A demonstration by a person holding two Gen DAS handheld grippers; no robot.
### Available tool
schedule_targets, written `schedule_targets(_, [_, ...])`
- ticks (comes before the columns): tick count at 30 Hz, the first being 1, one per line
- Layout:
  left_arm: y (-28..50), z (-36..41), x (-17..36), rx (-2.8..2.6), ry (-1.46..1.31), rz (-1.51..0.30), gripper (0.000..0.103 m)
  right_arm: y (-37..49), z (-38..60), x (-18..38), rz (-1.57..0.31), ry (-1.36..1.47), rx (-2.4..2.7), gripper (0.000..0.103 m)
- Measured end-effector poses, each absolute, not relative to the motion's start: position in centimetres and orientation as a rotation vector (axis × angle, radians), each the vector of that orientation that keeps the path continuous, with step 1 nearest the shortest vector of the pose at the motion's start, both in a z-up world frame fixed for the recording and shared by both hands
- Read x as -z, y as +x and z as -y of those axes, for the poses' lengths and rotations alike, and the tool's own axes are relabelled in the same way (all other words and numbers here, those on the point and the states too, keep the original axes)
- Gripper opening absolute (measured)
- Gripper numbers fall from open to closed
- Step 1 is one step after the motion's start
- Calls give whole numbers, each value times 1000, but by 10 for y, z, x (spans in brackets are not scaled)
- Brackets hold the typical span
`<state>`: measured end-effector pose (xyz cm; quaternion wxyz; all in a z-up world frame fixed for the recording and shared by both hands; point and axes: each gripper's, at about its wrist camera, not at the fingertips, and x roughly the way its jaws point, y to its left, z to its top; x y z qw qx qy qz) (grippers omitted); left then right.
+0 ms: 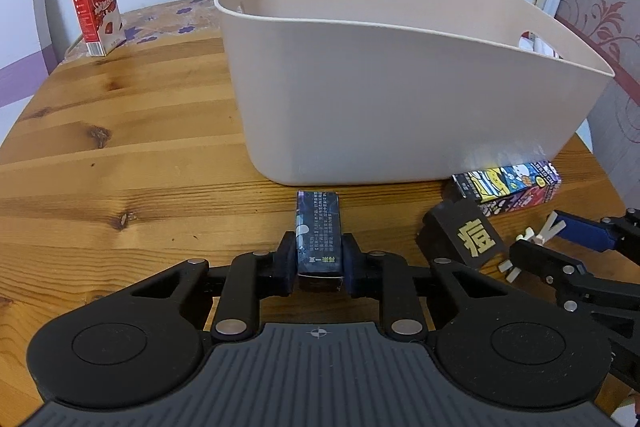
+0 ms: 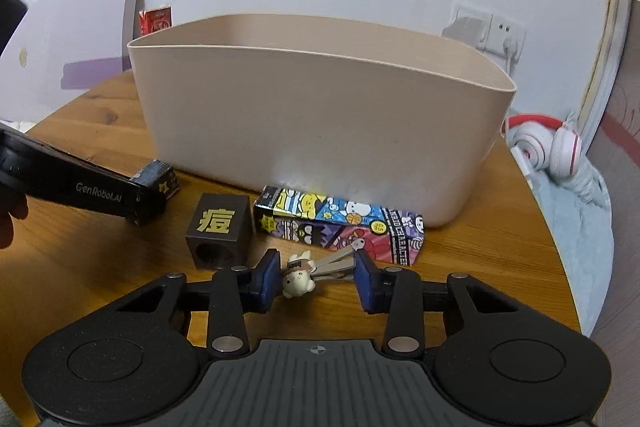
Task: Organize objects
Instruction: 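Carry both items over the basket and release them inside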
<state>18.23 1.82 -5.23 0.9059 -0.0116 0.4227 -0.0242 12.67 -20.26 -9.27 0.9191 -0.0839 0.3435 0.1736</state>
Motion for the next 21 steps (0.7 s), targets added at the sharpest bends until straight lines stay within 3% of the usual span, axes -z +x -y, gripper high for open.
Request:
schedule_targets(12, [170,-22,42,55,-37,-848,23,108,204,79,-663,-155,-369,37])
schedule_targets(21, [145,-14,0,119,-9,-748,23,96,219,38,-542,-136,-363,37])
